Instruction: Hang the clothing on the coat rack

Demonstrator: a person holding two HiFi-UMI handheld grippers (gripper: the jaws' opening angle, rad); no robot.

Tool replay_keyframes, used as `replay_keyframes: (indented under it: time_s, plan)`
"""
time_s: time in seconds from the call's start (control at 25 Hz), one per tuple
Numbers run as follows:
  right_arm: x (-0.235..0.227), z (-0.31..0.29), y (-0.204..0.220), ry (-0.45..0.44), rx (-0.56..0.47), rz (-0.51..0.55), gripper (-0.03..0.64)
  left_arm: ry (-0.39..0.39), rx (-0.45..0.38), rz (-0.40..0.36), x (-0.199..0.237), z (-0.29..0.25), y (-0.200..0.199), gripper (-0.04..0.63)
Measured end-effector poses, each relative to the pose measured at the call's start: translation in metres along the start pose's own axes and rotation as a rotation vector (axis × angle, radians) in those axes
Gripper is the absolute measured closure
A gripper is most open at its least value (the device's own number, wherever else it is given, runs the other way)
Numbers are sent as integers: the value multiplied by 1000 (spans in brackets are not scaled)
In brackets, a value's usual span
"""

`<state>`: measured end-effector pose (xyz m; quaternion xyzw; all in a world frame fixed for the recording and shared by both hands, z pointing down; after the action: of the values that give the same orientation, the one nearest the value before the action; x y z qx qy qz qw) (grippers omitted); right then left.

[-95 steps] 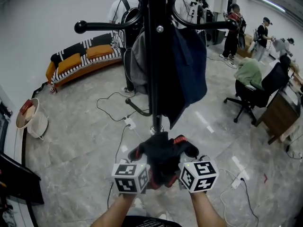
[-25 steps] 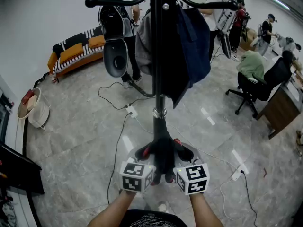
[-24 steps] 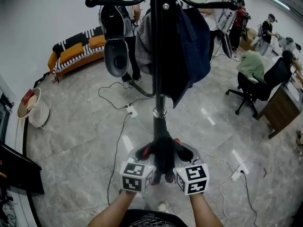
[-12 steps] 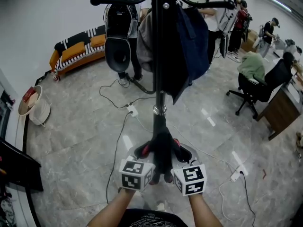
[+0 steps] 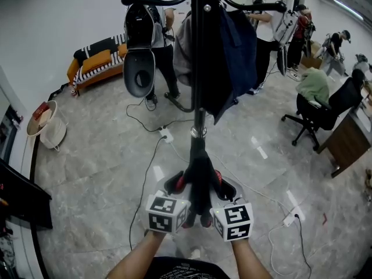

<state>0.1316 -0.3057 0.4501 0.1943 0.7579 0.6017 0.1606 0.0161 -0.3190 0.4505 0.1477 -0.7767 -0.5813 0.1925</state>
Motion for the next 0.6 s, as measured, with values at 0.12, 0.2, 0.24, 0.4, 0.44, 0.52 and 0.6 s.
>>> replay_keyframes:
  time_s: [0.12,0.2,0.24,0.4,0.44,0.52,0.6]
  plan:
    - [1,4,0,-9,1,5,535,-12,-5,-1,-3,5,0,491]
    - [2,7,0,-16,0,7,531,-20,-8,-2,-6,8,0,486]
    - [3,8,-1,-20,-1,9,529,-24,-9,-2,-7,9,0,486]
    - [5,16,-1,-32,-9,7,528,-31,-15,0,-13,17,0,485]
    - [5,18,-1,-32,-11,6,526,-33,-16,0,-15,19,1,485]
    - [6,22,-1,-36,-13,5,526,-36,-16,-3,-18,23,1,485]
    - [7,26,-2,-37,-15,6,526,-40,-16,-7,-21,26,1,485]
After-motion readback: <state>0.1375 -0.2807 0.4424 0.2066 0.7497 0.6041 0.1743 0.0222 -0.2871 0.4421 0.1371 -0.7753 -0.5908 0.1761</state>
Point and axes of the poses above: the fingertips, and each gripper's own axes: z backward along the fingers, x to its left, y out of its underside, the point moved 4 cm from there along z, backward along the fingers, and after that the axes turned 5 degrees about -x, right-handed, at the moved point
